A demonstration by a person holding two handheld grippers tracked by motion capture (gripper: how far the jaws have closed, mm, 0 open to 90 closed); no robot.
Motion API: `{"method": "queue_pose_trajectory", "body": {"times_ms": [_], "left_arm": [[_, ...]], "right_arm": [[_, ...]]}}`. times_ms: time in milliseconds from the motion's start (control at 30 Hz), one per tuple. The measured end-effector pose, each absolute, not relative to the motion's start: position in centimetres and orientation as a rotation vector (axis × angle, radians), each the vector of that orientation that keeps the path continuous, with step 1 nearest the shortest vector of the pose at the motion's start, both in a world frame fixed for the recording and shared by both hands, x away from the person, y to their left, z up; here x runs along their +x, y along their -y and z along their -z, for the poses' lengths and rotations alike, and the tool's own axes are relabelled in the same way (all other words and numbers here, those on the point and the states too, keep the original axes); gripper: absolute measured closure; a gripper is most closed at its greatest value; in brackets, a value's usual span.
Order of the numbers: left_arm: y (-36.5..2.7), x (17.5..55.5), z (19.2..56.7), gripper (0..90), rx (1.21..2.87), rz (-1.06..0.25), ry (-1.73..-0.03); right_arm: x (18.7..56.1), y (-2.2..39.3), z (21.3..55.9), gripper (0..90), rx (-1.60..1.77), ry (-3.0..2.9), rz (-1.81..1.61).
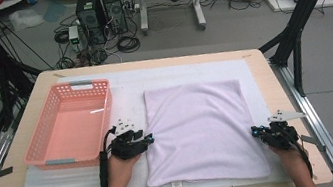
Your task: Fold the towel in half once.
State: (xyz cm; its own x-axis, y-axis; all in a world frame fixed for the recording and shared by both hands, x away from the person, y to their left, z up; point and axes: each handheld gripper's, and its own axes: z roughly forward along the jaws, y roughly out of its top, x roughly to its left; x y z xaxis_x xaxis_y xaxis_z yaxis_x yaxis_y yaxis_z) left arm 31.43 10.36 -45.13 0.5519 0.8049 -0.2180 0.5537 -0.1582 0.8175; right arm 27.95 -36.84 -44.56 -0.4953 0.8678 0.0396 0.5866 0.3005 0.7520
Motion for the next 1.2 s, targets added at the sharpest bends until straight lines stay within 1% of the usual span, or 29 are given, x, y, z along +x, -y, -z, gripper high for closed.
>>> {"method": "queue_pose_trajectory", "body": {"times_ms": [133, 167, 200, 233, 267, 300, 333, 367, 400, 467, 500, 567, 600, 633, 667, 700, 933, 1200], "left_arm": [[-10.6, 31.3, 45.1, 56.3, 1.829, -0.320, -1.097], [-10.5, 31.2, 45.1, 56.3, 1.828, -0.320, -1.087], [-10.5, 31.2, 45.1, 56.5, 1.828, -0.321, -1.082], [-10.5, 31.2, 45.1, 56.5, 1.828, -0.315, -1.075], [-10.5, 31.2, 45.1, 56.4, 1.826, -0.312, -1.075], [-10.5, 31.2, 45.1, 56.3, 1.832, -0.311, -1.068], [-10.5, 31.1, 45.1, 56.3, 1.832, -0.311, -1.065], [-10.5, 31.1, 45.1, 56.1, 1.830, -0.309, -1.062], [-10.5, 31.1, 45.1, 56.0, 1.832, -0.309, -1.057], [-10.5, 31.1, 45.0, 56.0, 1.831, -0.310, -1.052], [-10.5, 31.1, 45.1, 56.0, 1.830, -0.309, -1.053], [-10.5, 31.0, 45.1, 56.0, 1.829, -0.308, -1.054], [-10.4, 31.0, 45.1, 56.0, 1.829, -0.306, -1.054], [-10.4, 31.0, 45.1, 55.9, 1.832, -0.305, -1.057], [-10.4, 31.0, 45.1, 55.4, 1.834, -0.300, -1.064], [-10.4, 31.0, 45.1, 55.3, 1.837, -0.299, -1.064], [-11.1, 30.1, 45.1, 54.9, 1.832, -0.261, -1.085], [-11.3, 28.6, 45.1, 54.5, 1.825, -0.236, -1.085]], "right_arm": [[27.8, 37.4, 44.4, 89.9, 1.339, -2.159, -1.013], [27.8, 37.7, 44.3, 88.7, 1.356, -2.136, -1.036], [27.8, 38.0, 44.2, 81.1, 1.366, -2.117, -1.073], [27.9, 38.0, 44.1, 76.4, 1.373, -2.108, -1.113], [28.1, 37.9, 44.1, 72.4, 1.376, -2.109, -1.135], [28.4, 37.5, 44.2, 71.3, 1.375, -2.125, -1.131], [28.8, 37.1, 44.5, 71.6, 1.365, -2.149, -1.116], [29.2, 36.7, 44.9, 73.7, 1.367, -2.177, -1.080], [29.3, 36.5, 44.9, 83.8, 1.350, -2.173, -1.069], [29.4, 36.3, 44.6, 86.8, 1.324, -2.170, -1.009], [29.4, 36.3, 44.5, 87.0, 1.302, -2.144, -0.950], [29.3, 36.7, 44.4, 87.0, 1.309, -2.092, -0.940], [29.3, 36.9, 44.4, 86.1, 1.321, -2.083, -0.950], [29.3, 37.0, 44.5, 82.3, 1.330, -2.092, -0.955], [29.3, 37.0, 44.6, 74.9, 1.340, -2.096, -0.956], [29.2, 37.0, 44.7, 69.7, 1.344, -2.077, -0.958], [26.3, 38.3, 43.6, 67.3, 1.353, -2.088, -1.032], [23.0, 38.2, 44.4, 64.0, 1.367, -2.204, -1.095]]}}
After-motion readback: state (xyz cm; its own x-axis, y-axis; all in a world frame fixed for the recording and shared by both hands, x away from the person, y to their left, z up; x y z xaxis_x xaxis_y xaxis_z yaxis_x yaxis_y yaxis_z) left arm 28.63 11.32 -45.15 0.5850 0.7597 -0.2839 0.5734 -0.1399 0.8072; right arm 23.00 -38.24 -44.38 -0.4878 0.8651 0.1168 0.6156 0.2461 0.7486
